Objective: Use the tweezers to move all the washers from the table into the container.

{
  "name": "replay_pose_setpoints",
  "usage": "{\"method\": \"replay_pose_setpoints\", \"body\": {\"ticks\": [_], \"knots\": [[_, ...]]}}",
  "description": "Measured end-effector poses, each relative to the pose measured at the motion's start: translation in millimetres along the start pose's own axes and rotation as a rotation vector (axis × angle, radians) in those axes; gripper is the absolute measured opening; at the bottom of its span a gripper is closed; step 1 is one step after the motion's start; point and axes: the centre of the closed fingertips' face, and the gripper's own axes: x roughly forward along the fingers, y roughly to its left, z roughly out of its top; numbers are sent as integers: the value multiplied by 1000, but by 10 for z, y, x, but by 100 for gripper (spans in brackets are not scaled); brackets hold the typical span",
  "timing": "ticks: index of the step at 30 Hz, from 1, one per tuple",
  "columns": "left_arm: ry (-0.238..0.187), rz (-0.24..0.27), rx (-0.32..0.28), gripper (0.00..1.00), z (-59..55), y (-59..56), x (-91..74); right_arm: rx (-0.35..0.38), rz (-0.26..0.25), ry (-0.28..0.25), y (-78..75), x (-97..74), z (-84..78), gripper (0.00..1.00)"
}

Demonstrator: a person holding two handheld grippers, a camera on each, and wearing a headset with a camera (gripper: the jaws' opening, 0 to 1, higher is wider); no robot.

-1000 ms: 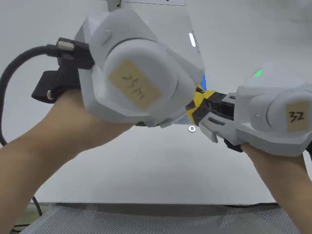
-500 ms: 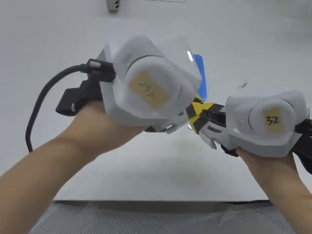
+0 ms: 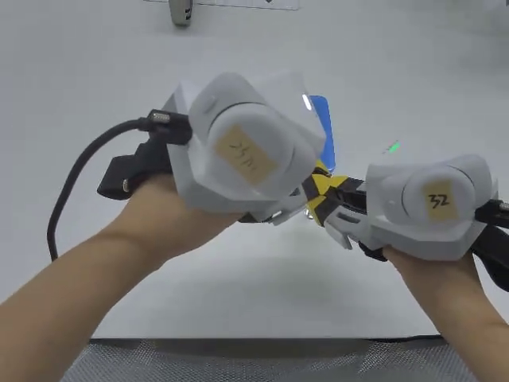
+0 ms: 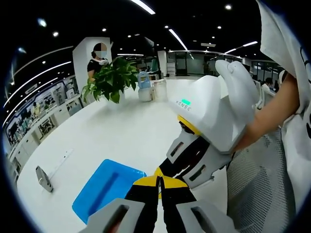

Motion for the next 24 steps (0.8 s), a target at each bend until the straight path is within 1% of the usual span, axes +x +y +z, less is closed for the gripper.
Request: {"method": "replay_pose_setpoints", "body": {"ticks": [2, 4, 7, 10, 13, 14, 18, 21, 24], "knots": [[-3, -3, -6, 0, 0, -2, 1, -22, 4, 0, 6, -2, -3, 5], [-7, -10, -13, 0, -1, -12, 1, -18, 6, 6, 10, -7, -11, 4], [-6, -13, -16, 0, 6, -31, 12, -41, -8, 10, 21, -18, -28, 3], [-5, -19, -8, 0, 13, -65, 22, -38, -12, 9, 11, -27, -35, 3], [8, -22, 8, 0, 15, -87, 18, -67, -20, 30, 29, -41, -43, 3], [8, -23, 12, 0, 23, -93, 8, -71, -22, 29, 33, -49, -33, 3], [2, -15, 20, 0, 89, -81, -76, -79, -13, 15, 43, -115, 52, 3], [-3, -3, 32, 0, 142, -66, -137, -103, -19, 5, 55, -152, 129, 3], [-17, 17, 40, 0, 242, -20, -229, -105, -21, -16, 43, -212, 266, 3]]}}
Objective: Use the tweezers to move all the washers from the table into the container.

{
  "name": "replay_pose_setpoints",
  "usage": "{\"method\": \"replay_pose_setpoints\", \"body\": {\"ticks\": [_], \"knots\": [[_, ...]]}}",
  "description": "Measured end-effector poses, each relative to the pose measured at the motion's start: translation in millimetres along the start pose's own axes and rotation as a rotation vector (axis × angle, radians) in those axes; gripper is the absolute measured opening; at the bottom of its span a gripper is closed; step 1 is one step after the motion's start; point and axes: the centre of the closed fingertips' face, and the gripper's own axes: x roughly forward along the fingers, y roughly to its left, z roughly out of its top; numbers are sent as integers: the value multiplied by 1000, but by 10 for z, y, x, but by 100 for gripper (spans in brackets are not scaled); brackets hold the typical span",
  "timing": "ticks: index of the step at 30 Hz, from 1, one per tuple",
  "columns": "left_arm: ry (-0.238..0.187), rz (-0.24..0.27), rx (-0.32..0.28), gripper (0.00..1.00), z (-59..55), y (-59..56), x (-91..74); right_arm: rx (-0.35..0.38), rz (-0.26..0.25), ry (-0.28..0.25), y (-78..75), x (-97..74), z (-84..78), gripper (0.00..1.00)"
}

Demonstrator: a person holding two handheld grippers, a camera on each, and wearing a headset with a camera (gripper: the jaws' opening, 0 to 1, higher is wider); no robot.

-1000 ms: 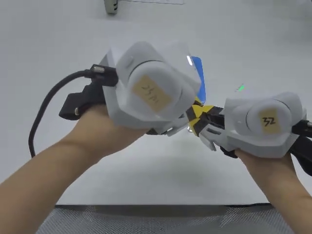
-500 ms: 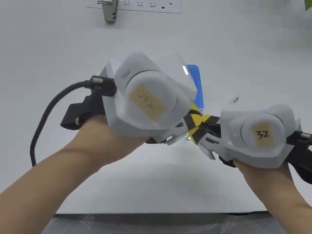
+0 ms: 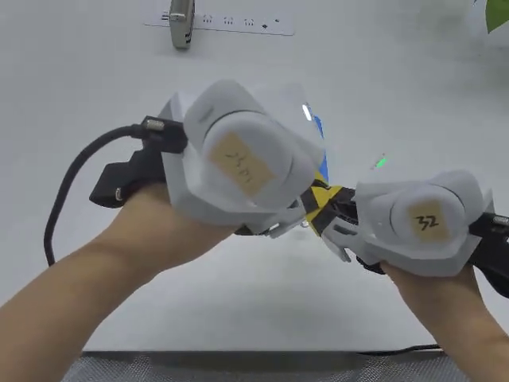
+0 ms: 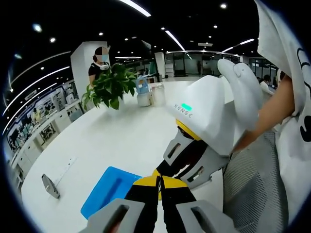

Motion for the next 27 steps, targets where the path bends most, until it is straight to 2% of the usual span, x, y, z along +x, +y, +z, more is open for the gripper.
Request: {"method": "replay_pose_setpoints", "body": {"ticks": [3, 7, 11, 14, 19, 27], "knots": [[-16, 19, -6, 0, 102, 67, -88, -2, -1, -27, -28, -47, 142, 3], [-30, 43, 19, 0, 214, 152, -180, -15, -6, -62, -71, -84, 334, 3], [-47, 72, 37, 0, 302, 253, -256, -29, -19, -90, -139, -87, 492, 3], [-57, 92, 50, 0, 327, 331, -252, -42, -28, -101, -192, -49, 569, 3], [-46, 109, 57, 0, 284, 467, -193, -39, -35, -103, -277, 78, 592, 3], [-14, 113, 22, 0, 49, 617, -28, -20, -12, -70, -315, 339, 465, 3]]}}
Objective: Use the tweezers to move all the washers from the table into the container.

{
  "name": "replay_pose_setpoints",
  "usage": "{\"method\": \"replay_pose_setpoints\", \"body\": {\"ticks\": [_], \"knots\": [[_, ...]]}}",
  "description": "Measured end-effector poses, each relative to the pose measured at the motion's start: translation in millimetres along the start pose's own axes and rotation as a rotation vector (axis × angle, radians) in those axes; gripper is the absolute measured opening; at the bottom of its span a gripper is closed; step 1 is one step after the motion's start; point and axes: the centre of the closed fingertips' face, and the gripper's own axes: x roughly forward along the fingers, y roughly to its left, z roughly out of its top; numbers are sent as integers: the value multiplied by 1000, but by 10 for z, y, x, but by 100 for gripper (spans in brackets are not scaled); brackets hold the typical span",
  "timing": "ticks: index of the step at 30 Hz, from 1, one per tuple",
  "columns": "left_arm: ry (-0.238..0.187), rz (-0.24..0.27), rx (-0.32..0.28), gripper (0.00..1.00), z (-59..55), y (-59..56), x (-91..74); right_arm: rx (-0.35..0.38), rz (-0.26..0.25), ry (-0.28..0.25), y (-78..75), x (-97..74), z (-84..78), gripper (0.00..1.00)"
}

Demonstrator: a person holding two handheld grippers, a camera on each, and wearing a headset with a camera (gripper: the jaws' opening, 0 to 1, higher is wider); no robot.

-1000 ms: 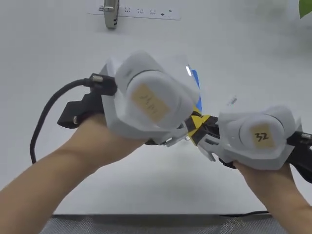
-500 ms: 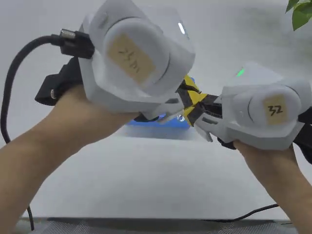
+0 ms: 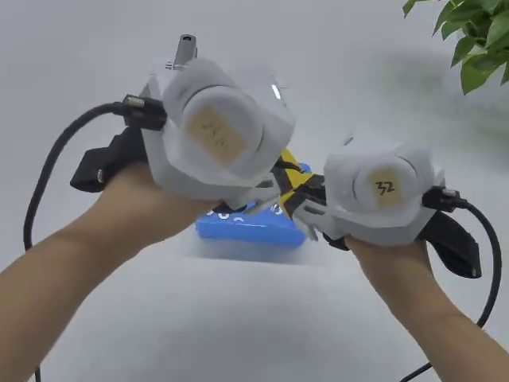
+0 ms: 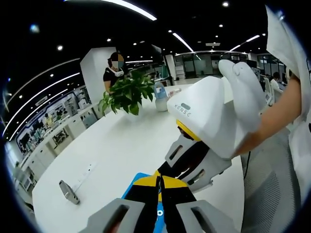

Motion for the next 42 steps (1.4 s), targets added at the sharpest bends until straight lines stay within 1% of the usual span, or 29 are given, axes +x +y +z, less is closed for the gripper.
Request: {"method": "replay_pose_setpoints", "body": {"ticks": [2, 4, 6, 8, 10, 13, 16, 19, 22, 26, 29, 31, 34, 35, 36, 38, 42], "knots": [[8, -3, -17, 0, -55, 14, 38, 3, 2, 7, 0, 44, -35, 3], [18, -10, -32, 0, -99, 10, 63, 2, 3, 26, 2, 99, -110, 3], [34, -18, -32, 0, -155, 5, 98, 17, 12, 37, 16, 131, -155, 3], [53, -25, -28, 0, -206, -7, 132, 12, 18, 56, 31, 165, -207, 3], [64, -28, -19, 0, -238, -11, 148, 14, 25, 69, 32, 186, -236, 3], [72, -30, -24, 0, -253, -2, 162, 9, 25, 79, 25, 199, -258, 3], [80, -30, -16, 0, -258, -9, 169, 9, 23, 85, 16, 198, -272, 3], [81, -28, -8, 0, -240, -10, 151, 9, 20, 79, 16, 180, -245, 3], [74, -20, 1, 0, -190, -13, 83, 2, 14, 64, 27, 133, -184, 4], [56, -6, 30, 0, -85, -59, -63, -30, 3, 30, 73, 15, -57, 4], [38, -3, 65, 0, 11, -141, -202, -75, -15, 6, 123, -116, 40, 5], [25, -1, 86, 0, 75, -197, -291, -89, -32, -12, 145, -199, 92, 5], [21, 3, 104, 0, 115, -254, -385, -105, -46, -39, 196, -334, 143, 7], [14, 0, 112, 0, 135, -292, -428, -108, -48, -45, 209, -366, 151, 8], [10, -1, 118, 0, 147, -319, -455, -117, -52, -53, 222, -411, 158, 9], [9, -4, 134, 0, 154, -384, -499, -145, -49, -51, 254, -478, 145, 8], [25, -25, 157, 0, 108, -506, -551, -185, -47, -39, 340, -573, 87, 10]]}}
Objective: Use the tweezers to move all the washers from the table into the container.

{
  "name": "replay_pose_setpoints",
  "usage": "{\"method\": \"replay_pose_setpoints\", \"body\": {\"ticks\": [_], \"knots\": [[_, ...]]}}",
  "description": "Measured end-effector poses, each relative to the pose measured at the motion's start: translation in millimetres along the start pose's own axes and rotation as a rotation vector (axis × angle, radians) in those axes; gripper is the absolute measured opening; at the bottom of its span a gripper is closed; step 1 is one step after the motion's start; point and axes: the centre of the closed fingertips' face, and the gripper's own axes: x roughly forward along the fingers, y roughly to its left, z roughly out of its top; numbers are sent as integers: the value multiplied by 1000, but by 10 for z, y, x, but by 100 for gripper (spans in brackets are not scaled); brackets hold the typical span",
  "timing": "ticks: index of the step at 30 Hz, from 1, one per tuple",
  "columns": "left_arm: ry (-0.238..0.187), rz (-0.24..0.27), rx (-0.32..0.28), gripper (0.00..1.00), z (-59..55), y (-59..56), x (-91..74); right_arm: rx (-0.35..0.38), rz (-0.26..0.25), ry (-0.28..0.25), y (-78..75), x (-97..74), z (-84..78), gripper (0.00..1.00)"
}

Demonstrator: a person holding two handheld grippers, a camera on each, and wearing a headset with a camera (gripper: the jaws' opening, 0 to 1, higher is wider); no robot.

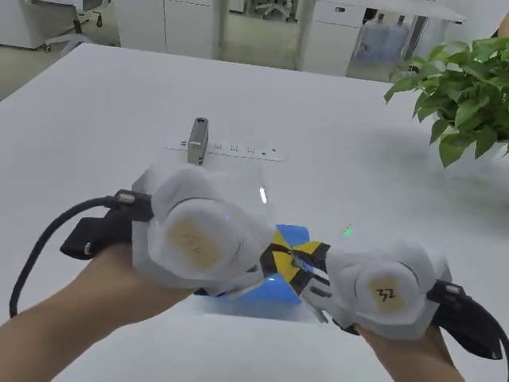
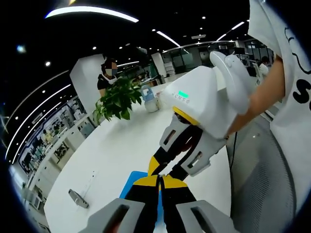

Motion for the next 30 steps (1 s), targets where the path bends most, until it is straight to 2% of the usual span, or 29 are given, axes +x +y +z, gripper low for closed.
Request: {"method": "replay_pose_setpoints", "body": {"ticks": [5, 7, 11, 18, 20, 22, 23, 25, 27, 28, 30], "knots": [[38, -54, 12, 0, -127, -168, -21, -60, 1, 23, 175, -97, -106, 9], [68, -83, 29, 0, -213, -251, -3, -68, 20, 33, 268, -109, -180, 9], [133, -111, 74, 0, -402, -369, 49, -27, 73, 53, 445, -96, -322, 9], [170, -156, 36, 0, -643, -528, 169, 45, 119, 121, 630, 14, -532, 10], [192, -169, 31, 0, -738, -563, 192, 61, 125, 133, 653, 18, -561, 11], [264, -186, 38, 0, -913, -594, 170, 62, 98, 154, 634, 1, -619, 9], [250, -175, 34, 0, -927, -579, 180, 59, 90, 158, 619, -12, -639, 8], [257, -174, 10, 0, -983, -571, 160, 101, 89, 163, 615, -49, -675, 8], [280, -177, 6, 0, -1065, -575, 140, 138, 94, 156, 610, -80, -681, 8], [311, -181, 16, 0, -1152, -578, 136, 161, 91, 156, 603, -110, -687, 9], [345, -189, 30, 0, -1280, -589, 153, 196, 90, 145, 588, -157, -679, 11]]}}
